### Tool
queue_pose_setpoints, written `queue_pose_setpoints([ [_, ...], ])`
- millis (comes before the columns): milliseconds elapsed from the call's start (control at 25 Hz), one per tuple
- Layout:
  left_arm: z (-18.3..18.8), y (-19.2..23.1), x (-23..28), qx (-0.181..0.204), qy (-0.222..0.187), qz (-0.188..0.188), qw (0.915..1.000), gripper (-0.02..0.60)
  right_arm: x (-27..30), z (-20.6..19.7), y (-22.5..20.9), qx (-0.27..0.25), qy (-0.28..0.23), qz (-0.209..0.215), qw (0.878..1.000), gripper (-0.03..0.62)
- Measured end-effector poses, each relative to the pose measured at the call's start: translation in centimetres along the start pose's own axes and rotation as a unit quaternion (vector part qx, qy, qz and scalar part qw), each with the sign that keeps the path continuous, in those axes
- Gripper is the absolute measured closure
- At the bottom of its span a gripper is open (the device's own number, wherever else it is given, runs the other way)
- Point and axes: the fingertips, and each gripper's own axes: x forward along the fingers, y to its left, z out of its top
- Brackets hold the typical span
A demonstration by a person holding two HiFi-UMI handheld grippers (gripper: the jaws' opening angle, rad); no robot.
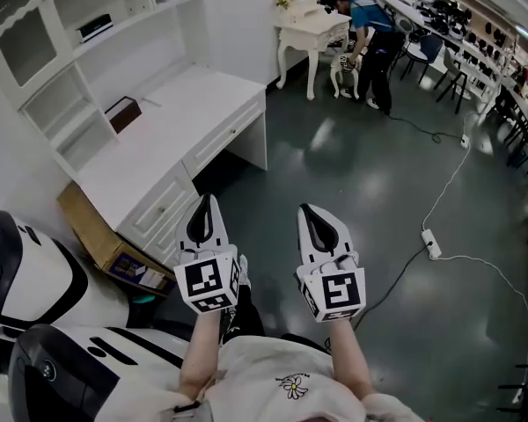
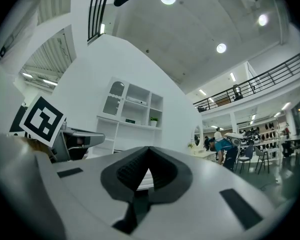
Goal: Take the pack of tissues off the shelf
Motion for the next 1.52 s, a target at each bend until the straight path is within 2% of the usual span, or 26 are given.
queue_pose_setpoints([
  [280,-2.2,5.6,5.2,0.001,0.014,0.038,0.9992,0.583,9.2,-3.9,2.3,0.023,0.026,0.056,0.998,0.592],
  [720,-1.1,19.1,19.1,0.005,0.025,0.102,0.9944,0.583,30.9,-3.6,5.6,0.033,0.034,0.131,0.99,0.592],
  [1040,-0.9,27.0,29.1,0.008,0.024,0.119,0.9926,0.583,44.9,-3.5,7.0,0.037,0.028,0.153,0.987,0.592],
  [1240,-1.4,30.1,33.1,0.0,0.02,0.108,0.994,0.583,50.5,-4.0,7.8,0.039,0.032,0.152,0.987,0.592],
  [1520,-1.6,32.1,35.9,-0.012,0.014,0.115,0.9932,0.583,53.5,-3.6,8.6,0.03,0.024,0.158,0.987,0.592],
])
